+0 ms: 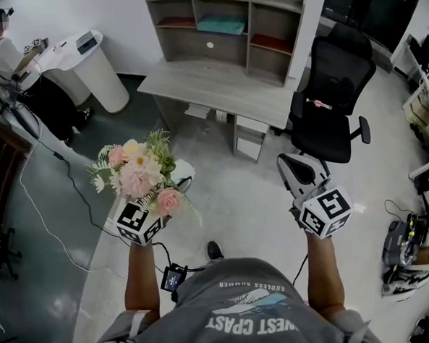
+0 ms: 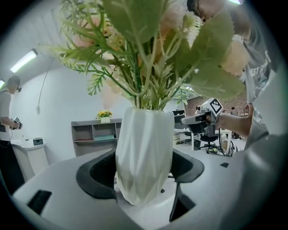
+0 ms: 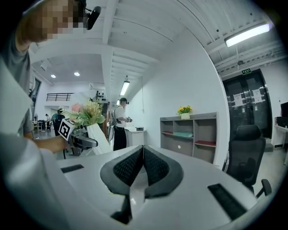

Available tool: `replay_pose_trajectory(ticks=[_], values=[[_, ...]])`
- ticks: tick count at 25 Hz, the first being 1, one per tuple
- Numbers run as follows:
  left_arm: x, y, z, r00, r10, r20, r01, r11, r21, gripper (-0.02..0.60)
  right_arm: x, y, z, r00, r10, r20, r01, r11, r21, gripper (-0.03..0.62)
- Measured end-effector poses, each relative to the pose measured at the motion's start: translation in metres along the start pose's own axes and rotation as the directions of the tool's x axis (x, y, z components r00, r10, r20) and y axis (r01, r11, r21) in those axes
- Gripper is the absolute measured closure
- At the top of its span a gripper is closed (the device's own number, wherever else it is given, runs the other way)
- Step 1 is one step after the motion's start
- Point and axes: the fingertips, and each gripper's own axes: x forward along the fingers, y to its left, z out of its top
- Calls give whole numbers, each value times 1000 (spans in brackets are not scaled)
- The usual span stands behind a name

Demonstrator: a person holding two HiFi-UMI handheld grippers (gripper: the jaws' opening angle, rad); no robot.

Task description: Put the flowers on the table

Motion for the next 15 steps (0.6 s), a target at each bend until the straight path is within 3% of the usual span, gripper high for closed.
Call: replay_pose_trajectory(ticks=[15], values=[[31,72,-7,995,-96,14,96,995,-17,216,64,-4,12,995,-93,-31,93,996,2,568]])
